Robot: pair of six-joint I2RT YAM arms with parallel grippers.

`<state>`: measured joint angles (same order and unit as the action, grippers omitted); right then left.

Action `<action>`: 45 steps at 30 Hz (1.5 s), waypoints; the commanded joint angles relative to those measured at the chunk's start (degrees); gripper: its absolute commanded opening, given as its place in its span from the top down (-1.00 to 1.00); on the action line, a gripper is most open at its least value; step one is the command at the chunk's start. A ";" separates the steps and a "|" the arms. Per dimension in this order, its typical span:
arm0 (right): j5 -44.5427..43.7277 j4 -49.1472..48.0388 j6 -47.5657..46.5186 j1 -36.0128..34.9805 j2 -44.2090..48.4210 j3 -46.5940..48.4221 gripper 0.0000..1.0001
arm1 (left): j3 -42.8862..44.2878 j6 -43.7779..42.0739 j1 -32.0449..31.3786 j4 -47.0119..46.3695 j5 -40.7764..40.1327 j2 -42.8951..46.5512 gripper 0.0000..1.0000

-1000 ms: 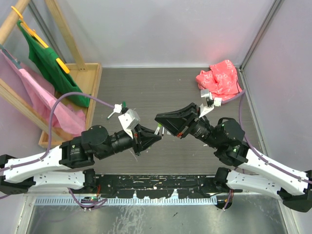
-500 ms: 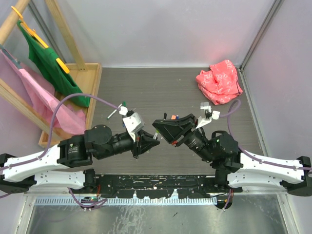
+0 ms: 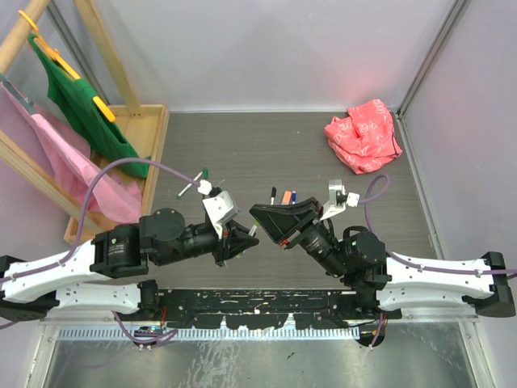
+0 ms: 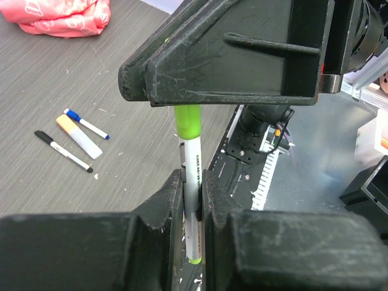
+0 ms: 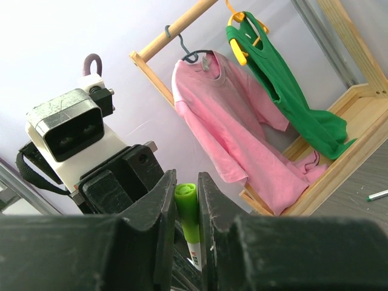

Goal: Insert the pens into the pen caps
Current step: Press the pen cap onto the pen, then place the pen at the center of the board.

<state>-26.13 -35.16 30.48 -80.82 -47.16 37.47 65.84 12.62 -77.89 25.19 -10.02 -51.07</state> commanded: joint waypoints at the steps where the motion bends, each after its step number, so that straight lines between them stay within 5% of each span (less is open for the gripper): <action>1: 9.32 21.02 5.47 -6.08 -6.79 -6.48 0.99 | 6.61 -2.77 1.18 -31.60 -4.73 1.57 1.00; 10: -1.44 33.78 -6.22 -6.05 -4.63 8.56 0.99 | 8.19 -0.58 1.23 -26.69 -0.90 -1.82 1.00; 15: -5.35 35.07 -11.10 -6.03 -3.44 14.18 0.82 | 8.13 0.80 1.19 -25.90 0.64 -2.78 1.00; 24: -9.10 31.44 -16.51 -6.05 2.28 16.66 0.61 | 3.30 4.33 1.25 -26.57 0.54 -1.90 1.00; 33: -8.67 28.13 -17.42 -6.11 6.76 16.63 0.17 | -0.51 7.59 1.19 -24.19 0.32 -1.51 1.00; 45: -12.00 31.42 -12.51 -6.10 14.68 10.91 0.01 | -7.13 11.06 1.25 -16.41 -4.37 2.96 1.00</action>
<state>-35.94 -5.37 15.33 -86.63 -33.87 49.98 59.37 21.89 -76.79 7.22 -11.57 -50.33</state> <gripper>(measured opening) 0.483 0.126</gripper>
